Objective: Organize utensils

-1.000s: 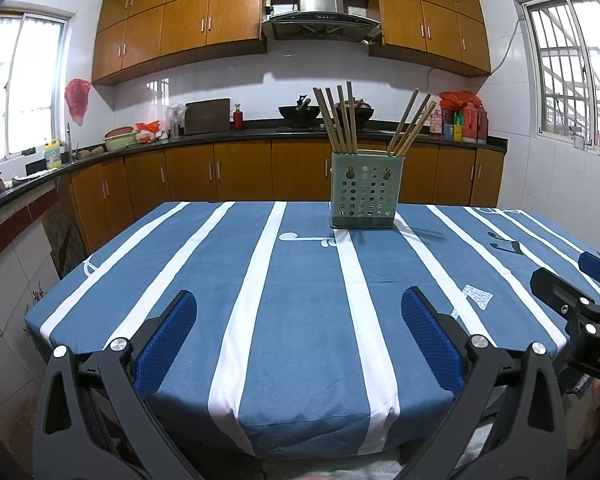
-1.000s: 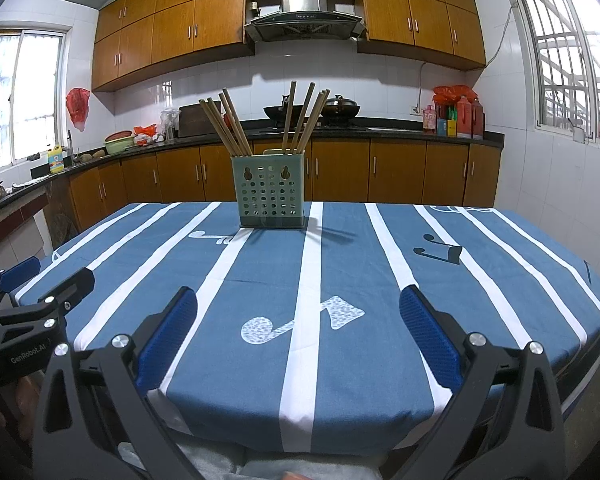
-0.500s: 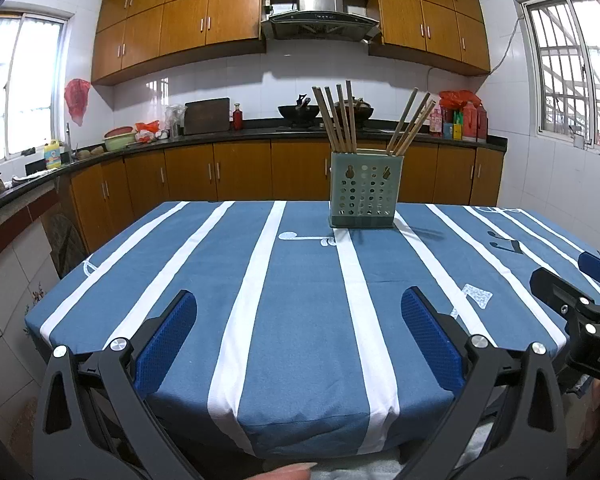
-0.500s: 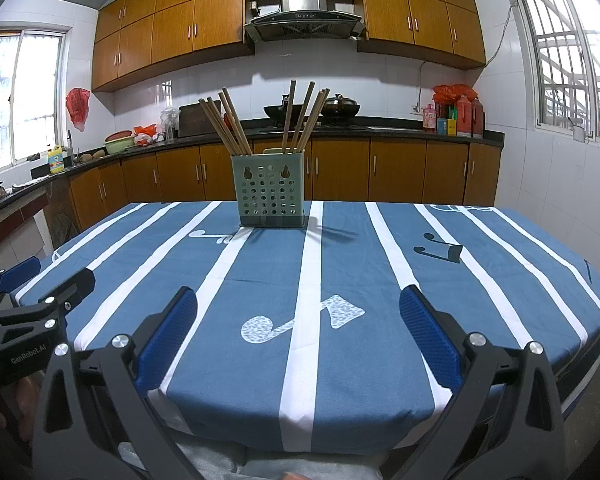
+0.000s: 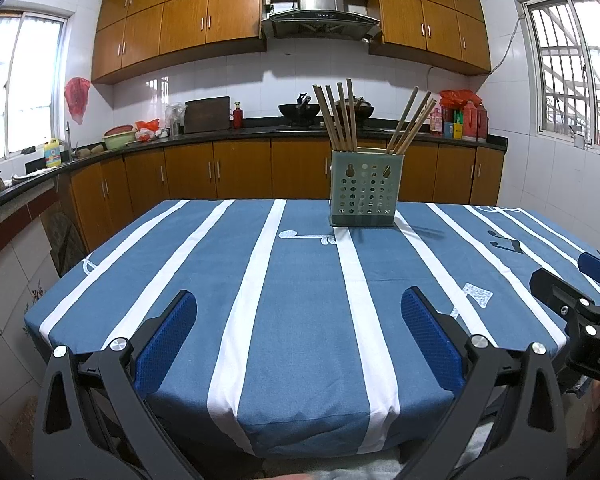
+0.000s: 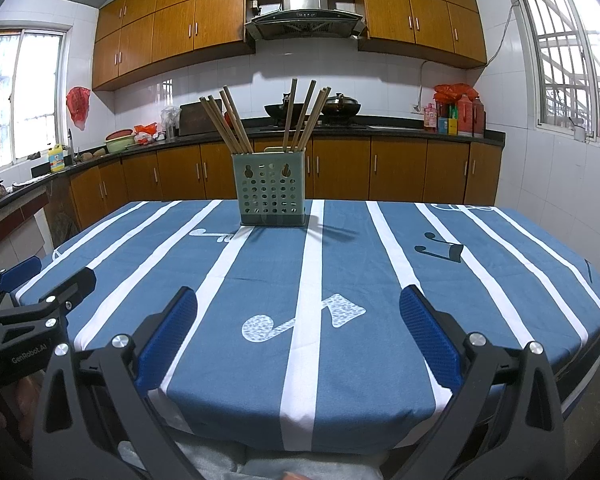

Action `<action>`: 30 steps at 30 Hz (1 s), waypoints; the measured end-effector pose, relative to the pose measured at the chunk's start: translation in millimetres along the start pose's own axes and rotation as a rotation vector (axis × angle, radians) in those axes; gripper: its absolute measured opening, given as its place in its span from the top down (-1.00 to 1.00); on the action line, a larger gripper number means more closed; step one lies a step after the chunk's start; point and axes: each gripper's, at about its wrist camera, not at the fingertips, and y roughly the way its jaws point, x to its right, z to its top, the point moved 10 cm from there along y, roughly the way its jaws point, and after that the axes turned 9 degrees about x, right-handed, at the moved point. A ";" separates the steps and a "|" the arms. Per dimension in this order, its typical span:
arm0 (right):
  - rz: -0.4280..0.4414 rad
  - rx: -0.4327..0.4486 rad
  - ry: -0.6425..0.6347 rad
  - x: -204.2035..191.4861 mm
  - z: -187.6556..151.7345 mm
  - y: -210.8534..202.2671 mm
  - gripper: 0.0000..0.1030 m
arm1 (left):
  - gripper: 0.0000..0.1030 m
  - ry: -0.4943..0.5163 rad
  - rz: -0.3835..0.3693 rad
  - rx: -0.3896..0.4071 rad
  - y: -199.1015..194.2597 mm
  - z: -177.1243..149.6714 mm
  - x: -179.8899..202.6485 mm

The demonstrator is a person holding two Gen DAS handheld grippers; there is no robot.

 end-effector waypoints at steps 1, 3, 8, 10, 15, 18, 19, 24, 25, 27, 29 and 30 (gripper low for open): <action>0.000 0.000 0.000 0.9 0.8 0.5 -0.92 | -0.97 0.000 0.000 0.000 -0.1 0.0 0.4; 0.000 0.000 0.000 1.0 0.9 0.5 -0.92 | -0.97 0.000 0.000 -0.001 -0.2 -0.1 0.4; 0.000 -0.001 0.001 0.6 0.8 0.4 -0.92 | -0.97 0.000 0.000 0.000 0.0 0.0 0.2; 0.000 -0.001 0.001 0.6 1.0 0.4 -0.92 | -0.97 0.000 0.000 0.000 0.0 0.0 0.2; 0.002 -0.003 0.001 0.1 0.0 0.6 -0.92 | -0.97 0.000 -0.001 -0.002 -0.1 -0.6 0.8; 0.002 -0.003 0.001 -1.0 -0.8 -0.1 -0.92 | -0.97 0.000 -0.001 -0.002 0.1 -0.5 0.3; 0.002 -0.003 0.001 -0.5 -0.2 0.2 -0.92 | -0.97 0.000 -0.001 -0.002 0.2 -0.9 0.5; 0.002 -0.003 0.001 -0.1 0.5 0.4 -0.92 | -0.97 0.000 -0.001 -0.003 0.2 -1.1 0.7; 0.001 -0.003 0.001 -0.5 0.2 0.2 -0.92 | -0.97 0.000 -0.001 -0.003 0.5 -0.9 0.1; 0.001 -0.003 0.002 0.0 0.6 0.4 -0.92 | -0.97 -0.001 0.000 -0.004 0.4 -2.3 0.6; 0.001 -0.003 0.002 -0.1 0.6 0.3 -0.92 | -0.97 -0.001 -0.001 -0.004 1.2 -3.2 0.0; 0.002 -0.003 0.002 0.0 0.7 0.3 -0.92 | -0.97 -0.001 0.000 -0.004 0.8 -3.5 0.4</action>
